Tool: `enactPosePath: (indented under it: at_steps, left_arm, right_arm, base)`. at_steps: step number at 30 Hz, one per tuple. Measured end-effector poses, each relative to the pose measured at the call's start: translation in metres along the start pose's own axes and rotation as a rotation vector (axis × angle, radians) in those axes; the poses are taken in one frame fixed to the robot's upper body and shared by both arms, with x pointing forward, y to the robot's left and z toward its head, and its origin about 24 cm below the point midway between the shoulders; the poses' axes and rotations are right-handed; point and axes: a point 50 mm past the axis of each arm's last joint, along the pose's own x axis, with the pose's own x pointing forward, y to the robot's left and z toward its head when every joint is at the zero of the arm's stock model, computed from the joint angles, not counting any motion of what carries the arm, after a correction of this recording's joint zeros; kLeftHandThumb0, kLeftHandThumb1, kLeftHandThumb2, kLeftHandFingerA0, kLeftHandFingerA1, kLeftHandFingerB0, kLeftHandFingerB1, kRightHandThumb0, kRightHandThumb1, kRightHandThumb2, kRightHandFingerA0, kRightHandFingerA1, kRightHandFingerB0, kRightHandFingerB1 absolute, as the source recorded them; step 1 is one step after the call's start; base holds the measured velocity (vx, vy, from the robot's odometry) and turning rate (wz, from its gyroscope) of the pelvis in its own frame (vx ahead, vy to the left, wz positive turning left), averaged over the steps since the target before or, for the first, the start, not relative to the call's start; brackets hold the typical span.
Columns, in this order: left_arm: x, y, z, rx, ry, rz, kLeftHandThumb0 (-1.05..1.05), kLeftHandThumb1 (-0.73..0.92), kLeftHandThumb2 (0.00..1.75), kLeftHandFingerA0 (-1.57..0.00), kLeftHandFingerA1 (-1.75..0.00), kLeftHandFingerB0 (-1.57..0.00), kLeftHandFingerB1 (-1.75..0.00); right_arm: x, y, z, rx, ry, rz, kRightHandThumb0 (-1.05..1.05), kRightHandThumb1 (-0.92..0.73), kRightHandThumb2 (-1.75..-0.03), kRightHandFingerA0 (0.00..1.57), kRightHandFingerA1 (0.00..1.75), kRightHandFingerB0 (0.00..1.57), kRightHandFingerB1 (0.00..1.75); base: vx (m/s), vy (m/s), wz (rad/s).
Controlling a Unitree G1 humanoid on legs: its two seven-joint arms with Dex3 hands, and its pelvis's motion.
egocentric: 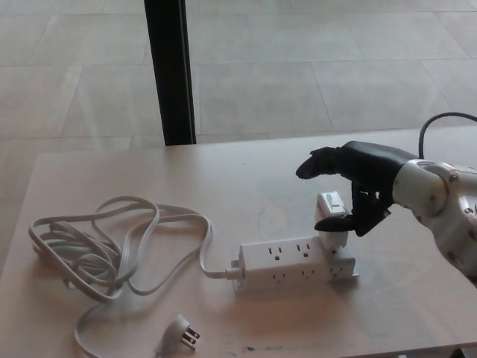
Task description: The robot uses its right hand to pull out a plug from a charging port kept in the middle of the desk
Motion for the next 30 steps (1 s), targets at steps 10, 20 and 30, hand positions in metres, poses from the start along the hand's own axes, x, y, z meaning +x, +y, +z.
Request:
enactPosePath:
  at_steps: [10,20,30]
  left_arm:
    - [0.001,-0.001,0.002,0.001,-0.003,0.0,-0.85,0.92,0.75,-0.79,-0.55,-0.62,-0.45]
    - [0.001,-0.001,0.002,-0.012,-0.002,0.0,-0.84,0.92,0.76,-0.78,-0.55,-0.62,-0.44]
    - [0.001,-0.001,0.003,-0.02,-0.012,-0.002,-0.91,0.78,0.92,-0.76,-0.58,-0.58,-0.49]
  right_arm:
    - [-0.004,-0.005,-0.017,-0.13,0.154,0.106,-0.82,-0.42,-0.83,0.78,1.15,0.03,0.13]
    - [-0.003,-0.007,-0.014,-0.167,0.193,0.14,-0.79,-0.51,-0.59,0.72,1.4,0.23,0.35]
    - [0.001,-0.004,0.001,-0.11,0.114,0.093,-0.74,-0.49,-0.6,0.69,1.58,0.27,0.37]
  base:
    - [0.0,0.0,0.0]
    - [0.0,0.0,0.0]
    - [0.0,0.0,0.0]
